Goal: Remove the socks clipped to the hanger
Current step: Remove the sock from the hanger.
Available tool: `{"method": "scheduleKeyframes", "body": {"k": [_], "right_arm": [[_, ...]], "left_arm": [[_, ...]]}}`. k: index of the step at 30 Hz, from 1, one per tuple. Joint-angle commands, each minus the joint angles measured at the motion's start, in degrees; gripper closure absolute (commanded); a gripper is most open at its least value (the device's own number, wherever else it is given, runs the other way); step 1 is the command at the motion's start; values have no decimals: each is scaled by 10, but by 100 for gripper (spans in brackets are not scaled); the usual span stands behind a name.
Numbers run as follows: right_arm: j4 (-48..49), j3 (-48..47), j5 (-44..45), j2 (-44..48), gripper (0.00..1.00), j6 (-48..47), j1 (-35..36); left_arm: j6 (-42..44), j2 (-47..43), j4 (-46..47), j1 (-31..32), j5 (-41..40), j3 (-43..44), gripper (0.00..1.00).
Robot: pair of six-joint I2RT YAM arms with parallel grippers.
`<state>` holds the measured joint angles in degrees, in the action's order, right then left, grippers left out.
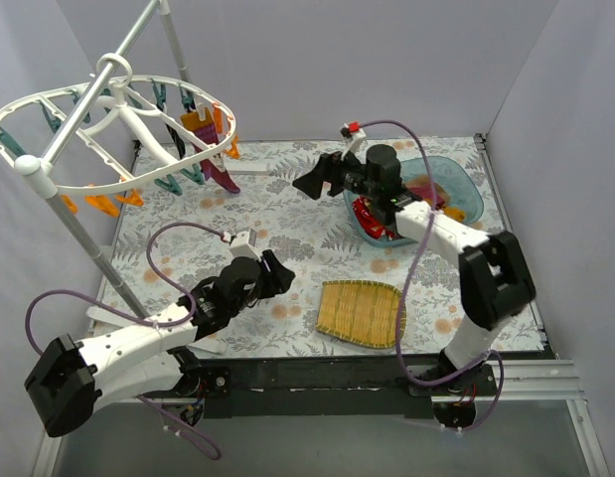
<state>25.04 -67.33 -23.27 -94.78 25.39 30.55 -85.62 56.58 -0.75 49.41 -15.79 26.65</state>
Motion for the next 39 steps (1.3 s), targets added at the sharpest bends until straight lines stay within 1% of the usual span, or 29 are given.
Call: {"method": "scheduleKeyframes", "body": {"k": [1, 3, 4, 5, 6, 7, 8, 9, 10, 12, 13, 15, 17, 18, 22, 27, 33, 39], "right_arm": [[99, -154, -61, -121, 5, -14, 25], [105, -211, -64, -174, 5, -14, 37], [106, -240, -68, -228, 5, -13, 40], [106, -302, -71, -253, 5, -10, 43], [103, -334, -74, -280, 5, -6, 46], [99, -365, -75, -331, 4, 2, 47], [95, -436, -76, -357, 4, 6, 49], [92, -466, -78, -382, 4, 12, 51], [91, -499, -78, -427, 2, 24, 52], [94, -573, -71, -466, 2, 33, 58], [106, -588, -66, -496, 2, 38, 59], [120, -612, -45, -523, 1, 38, 68], [155, -608, -23, -533, 2, 34, 73], [169, -605, -7, -543, 2, 34, 79], [210, -619, 27, -576, 1, 41, 90], [250, -642, 62, -613, 2, 49, 108], [260, -663, 97, -639, 2, 46, 126], [281, -677, 138, -654, 2, 48, 130]], "left_arm": [[-44, -51, -131, 2, -78, -6, 51], [-57, -66, -160, 1, -97, 0, 51], [-61, -71, -187, 1, -104, 4, 51], [-69, -77, -199, 2, -114, 5, 51], [-73, -81, -209, 1, -118, 8, 51], [-77, -88, -232, 0, -122, 16, 50], [-81, -90, -243, 0, -125, 19, 50], [-81, -91, -259, 0, -126, 23, 50], [-81, -93, -267, 0, -125, 35, 50], [-82, -96, -293, 0, -123, 45, 50], [-85, -99, -304, -1, -124, 51, 50], [-93, -108, -345, 0, -127, 70, 50], [-99, -131, -373, -1, -130, 88, 50], [-103, -141, -402, 0, -132, 95, 50], [-129, -182, -454, 0, -131, 132, 51], [-152, -195, -524, 0, -151, 184, 52], [-157, -206, -551, -1, -165, 214, 52], [-158, -205, -542, -1, -156, 214, 53]]}}
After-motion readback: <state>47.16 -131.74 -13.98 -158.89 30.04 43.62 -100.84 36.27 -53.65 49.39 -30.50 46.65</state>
